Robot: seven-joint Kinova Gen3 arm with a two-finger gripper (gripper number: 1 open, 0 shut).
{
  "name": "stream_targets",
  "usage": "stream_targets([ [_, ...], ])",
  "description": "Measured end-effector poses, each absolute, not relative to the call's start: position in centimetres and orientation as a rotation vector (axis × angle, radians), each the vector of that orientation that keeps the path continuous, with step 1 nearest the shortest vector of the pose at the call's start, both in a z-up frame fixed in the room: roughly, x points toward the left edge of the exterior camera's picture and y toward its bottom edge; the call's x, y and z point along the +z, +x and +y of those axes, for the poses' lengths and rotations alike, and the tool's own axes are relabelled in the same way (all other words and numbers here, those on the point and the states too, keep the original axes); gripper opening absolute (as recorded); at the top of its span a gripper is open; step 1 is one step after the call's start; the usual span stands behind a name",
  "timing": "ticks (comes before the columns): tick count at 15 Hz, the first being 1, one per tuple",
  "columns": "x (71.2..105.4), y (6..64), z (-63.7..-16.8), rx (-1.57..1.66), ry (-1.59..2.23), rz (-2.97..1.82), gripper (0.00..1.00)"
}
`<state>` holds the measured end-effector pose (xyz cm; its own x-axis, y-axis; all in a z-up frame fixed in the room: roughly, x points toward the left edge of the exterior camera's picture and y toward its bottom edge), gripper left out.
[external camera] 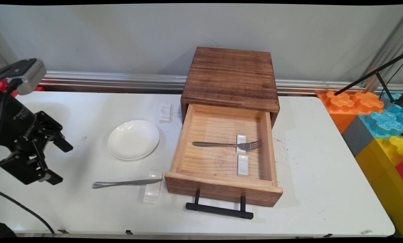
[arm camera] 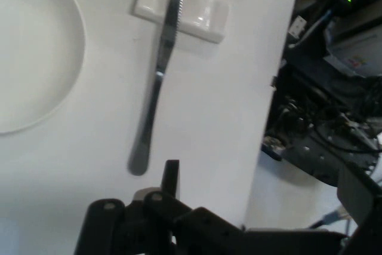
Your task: Pick up the knife from the right of the white plate
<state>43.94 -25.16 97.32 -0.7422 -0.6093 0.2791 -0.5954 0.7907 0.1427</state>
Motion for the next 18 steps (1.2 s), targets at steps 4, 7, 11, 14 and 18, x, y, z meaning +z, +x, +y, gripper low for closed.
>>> stream_targets([
  [4,95.0,45.4,-25.4,0.022,0.909,-2.646,1.00],
  [7,92.9,46.1,-25.6,0.055,0.889,-2.629,1.00],
  [11,89.9,46.5,-25.9,0.076,0.827,-2.605,1.00],
  [14,87.8,46.9,-26.2,0.092,0.785,-2.592,1.00],
  [18,85.6,47.4,-26.6,0.105,0.743,-2.579,1.00],
])
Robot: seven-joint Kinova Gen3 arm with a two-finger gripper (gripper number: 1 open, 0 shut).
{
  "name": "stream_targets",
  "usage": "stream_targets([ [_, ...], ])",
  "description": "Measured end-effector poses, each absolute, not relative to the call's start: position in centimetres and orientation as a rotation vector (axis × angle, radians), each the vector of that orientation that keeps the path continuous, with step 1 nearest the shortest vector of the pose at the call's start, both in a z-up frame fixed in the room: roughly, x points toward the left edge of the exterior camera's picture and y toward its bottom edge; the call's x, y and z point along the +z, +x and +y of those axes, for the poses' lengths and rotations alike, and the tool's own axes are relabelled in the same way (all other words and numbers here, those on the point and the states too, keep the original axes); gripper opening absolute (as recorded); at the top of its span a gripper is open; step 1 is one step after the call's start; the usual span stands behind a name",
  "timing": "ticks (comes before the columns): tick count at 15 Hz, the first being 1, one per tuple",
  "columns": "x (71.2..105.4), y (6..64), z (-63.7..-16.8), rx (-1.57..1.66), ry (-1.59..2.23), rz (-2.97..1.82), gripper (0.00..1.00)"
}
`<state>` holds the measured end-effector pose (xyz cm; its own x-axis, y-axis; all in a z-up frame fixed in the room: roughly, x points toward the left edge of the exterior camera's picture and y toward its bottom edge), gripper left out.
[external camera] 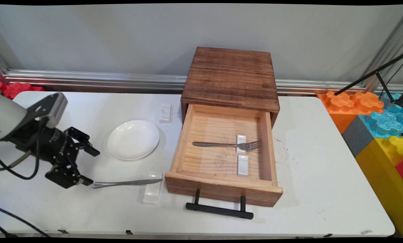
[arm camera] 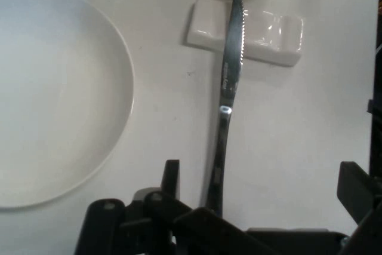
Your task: Pick up the knife from the right of the white plate
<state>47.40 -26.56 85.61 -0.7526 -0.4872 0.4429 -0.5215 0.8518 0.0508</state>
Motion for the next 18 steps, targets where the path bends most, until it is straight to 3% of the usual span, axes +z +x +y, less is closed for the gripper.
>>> stream_targets([
  [18,77.8,49.7,-28.3,0.092,0.532,-2.521,1.00],
])
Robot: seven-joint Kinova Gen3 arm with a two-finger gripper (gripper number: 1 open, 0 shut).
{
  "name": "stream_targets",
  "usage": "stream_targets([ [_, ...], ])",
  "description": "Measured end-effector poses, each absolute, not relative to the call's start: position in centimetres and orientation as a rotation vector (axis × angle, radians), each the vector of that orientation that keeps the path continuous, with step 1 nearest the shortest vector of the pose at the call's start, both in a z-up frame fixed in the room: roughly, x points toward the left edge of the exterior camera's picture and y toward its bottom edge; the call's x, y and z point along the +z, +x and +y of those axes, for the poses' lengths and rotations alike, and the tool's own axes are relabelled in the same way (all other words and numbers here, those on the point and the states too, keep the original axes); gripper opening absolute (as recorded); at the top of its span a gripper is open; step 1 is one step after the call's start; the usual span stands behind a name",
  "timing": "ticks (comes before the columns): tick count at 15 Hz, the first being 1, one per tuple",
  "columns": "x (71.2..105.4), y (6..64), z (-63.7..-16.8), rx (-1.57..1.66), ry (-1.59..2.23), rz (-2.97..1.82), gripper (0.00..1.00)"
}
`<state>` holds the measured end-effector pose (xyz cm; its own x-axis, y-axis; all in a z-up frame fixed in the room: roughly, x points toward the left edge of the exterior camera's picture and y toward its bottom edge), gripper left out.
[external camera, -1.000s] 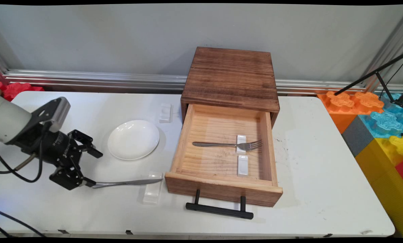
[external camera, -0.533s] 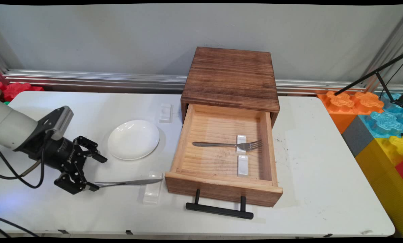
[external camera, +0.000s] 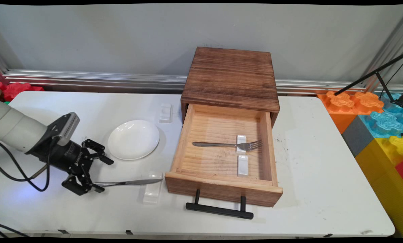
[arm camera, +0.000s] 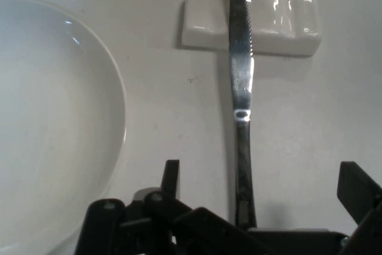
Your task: Pick up the knife from the right of the white plate
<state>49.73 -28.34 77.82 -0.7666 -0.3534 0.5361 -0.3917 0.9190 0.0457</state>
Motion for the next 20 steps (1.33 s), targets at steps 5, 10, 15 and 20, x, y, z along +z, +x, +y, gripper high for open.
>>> stream_targets([
  [5,76.6,49.6,-29.2,0.094,0.475,-2.526,1.00],
  [10,75.5,49.0,-30.1,0.085,0.450,-2.538,1.00],
  [15,74.7,48.4,-30.7,0.069,0.493,-2.562,1.00],
  [20,73.6,47.1,-31.2,0.054,0.556,-2.571,1.00],
])
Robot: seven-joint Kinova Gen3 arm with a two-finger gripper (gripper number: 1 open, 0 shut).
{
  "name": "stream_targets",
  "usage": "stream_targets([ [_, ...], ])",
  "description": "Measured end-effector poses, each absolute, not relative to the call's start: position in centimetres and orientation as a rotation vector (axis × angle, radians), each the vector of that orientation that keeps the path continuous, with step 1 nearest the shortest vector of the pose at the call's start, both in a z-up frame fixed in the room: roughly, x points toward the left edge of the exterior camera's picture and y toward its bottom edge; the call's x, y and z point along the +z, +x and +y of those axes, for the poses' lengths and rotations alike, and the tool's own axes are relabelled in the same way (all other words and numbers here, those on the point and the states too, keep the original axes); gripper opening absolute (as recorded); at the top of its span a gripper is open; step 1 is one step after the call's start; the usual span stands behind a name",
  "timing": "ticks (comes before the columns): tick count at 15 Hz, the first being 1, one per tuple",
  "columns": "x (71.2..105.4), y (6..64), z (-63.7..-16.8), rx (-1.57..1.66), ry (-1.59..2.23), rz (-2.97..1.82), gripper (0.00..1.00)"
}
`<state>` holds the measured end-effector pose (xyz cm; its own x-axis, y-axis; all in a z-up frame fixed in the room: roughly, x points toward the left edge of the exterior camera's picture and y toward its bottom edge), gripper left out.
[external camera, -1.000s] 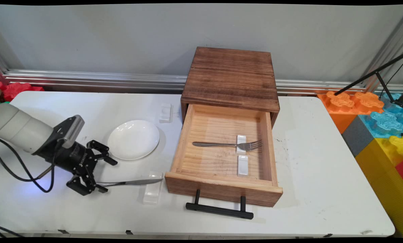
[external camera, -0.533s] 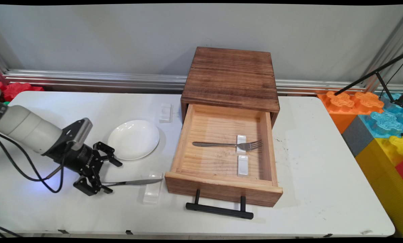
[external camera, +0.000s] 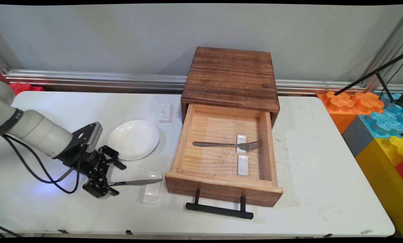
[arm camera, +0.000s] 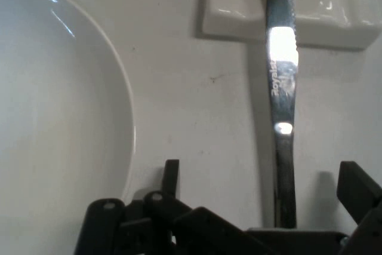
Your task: Pick up the knife from the right of the white plate
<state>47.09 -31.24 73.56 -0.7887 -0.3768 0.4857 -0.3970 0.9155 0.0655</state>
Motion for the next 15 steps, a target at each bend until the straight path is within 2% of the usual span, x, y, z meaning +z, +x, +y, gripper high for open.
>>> stream_targets([
  [15,74.2,45.4,-32.0,0.028,0.577,-2.565,1.00],
])
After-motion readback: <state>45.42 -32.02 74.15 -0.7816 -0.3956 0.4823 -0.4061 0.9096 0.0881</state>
